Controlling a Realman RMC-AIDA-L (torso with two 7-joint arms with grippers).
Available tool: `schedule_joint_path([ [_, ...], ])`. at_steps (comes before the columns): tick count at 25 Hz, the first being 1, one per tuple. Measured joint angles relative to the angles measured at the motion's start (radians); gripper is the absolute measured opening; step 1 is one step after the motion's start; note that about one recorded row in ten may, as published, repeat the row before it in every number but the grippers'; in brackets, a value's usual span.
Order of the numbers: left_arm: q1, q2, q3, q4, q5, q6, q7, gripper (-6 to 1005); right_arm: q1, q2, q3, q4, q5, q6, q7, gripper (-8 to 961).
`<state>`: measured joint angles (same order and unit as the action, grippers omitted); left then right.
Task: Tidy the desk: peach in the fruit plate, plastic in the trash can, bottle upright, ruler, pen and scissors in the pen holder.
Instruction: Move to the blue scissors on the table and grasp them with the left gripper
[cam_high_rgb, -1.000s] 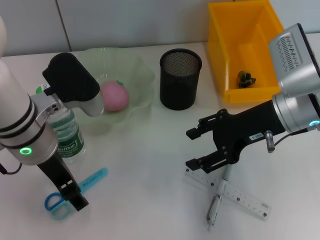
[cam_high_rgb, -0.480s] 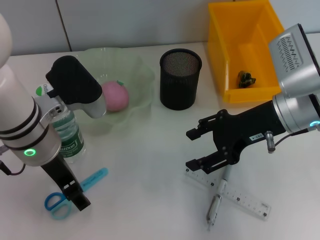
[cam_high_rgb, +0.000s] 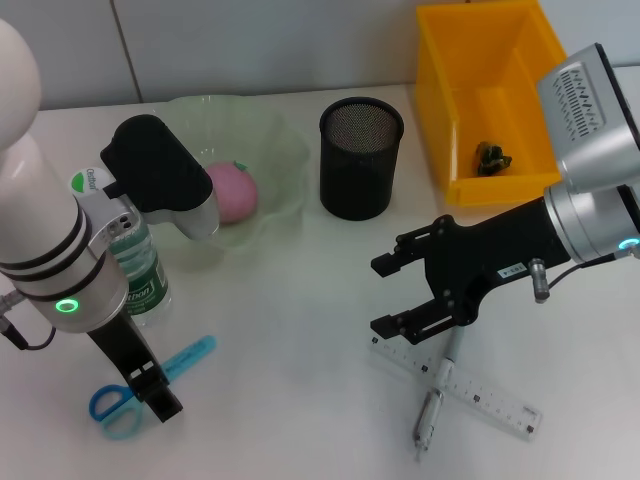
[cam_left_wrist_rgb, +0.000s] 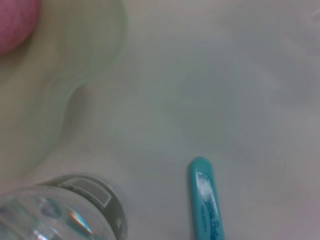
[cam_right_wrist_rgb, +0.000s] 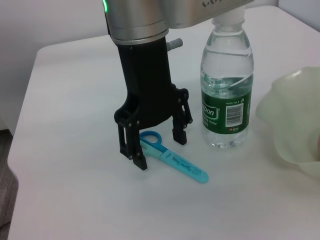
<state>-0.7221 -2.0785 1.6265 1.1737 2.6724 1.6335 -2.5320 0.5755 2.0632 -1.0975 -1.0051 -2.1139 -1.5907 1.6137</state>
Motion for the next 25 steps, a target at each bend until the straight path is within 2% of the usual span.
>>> schedule_joint_path([
  [22, -0.005, 0.000, 0.025, -0.023, -0.004, -0.023, -0.002, 805, 0.003, 0.001, -0.004, -0.003, 0.000, 0.004, 0.000, 755],
  [25, -0.007, 0.000, 0.027, -0.027, -0.002, -0.024, -0.004, 696, 0.003, 0.001, -0.004, -0.004, 0.000, 0.004, 0.000, 755],
])
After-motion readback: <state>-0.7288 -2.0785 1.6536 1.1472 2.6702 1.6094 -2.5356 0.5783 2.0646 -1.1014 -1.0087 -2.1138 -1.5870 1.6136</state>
